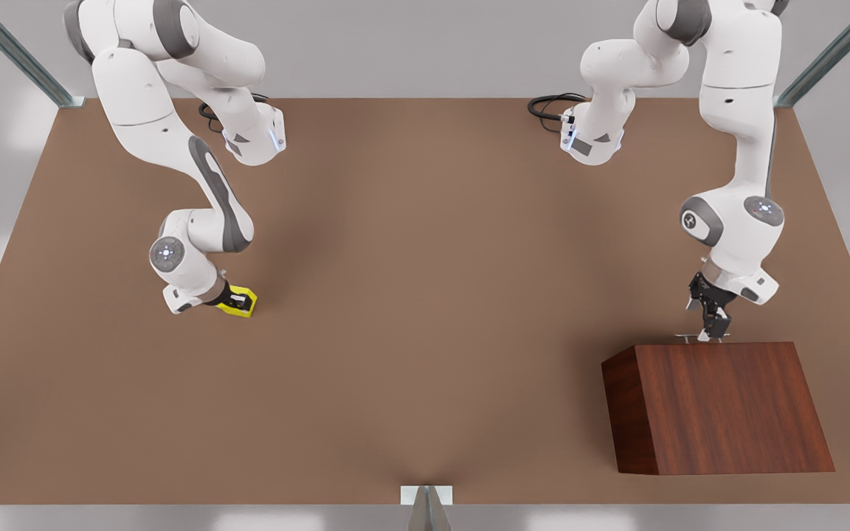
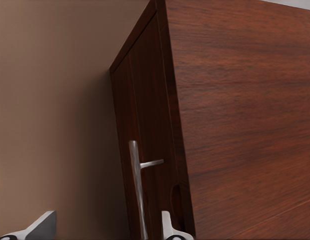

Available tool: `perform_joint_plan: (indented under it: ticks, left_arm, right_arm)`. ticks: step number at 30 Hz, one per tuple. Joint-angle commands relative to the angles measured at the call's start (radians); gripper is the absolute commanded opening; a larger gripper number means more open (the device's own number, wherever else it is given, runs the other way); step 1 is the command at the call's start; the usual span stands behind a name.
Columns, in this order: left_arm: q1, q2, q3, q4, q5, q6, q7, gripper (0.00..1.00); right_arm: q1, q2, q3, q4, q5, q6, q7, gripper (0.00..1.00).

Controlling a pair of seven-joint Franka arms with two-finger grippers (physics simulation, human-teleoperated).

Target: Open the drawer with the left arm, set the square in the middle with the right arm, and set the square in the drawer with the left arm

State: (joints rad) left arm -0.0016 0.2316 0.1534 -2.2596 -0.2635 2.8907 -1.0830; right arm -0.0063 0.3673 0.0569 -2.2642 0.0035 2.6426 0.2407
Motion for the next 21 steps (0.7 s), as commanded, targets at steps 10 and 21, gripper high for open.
perform_joint_plan:
  ticks: [10, 21]
  left_arm:
    - [0.011, 0.018, 0.000, -0.002, -0.003, -0.013, 0.000, 1.00]
    - [0.011, -0.017, 0.000, -0.011, -0.008, -0.140, -0.014, 1.00]
  right_arm:
    - [0.000, -0.024, 0.043, 0.038, 0.013, -0.073, 0.087, 0.66]
    - [0.492, 0.166, 0.210, 0.571, -0.057, -0.208, 0.264, 0.66]
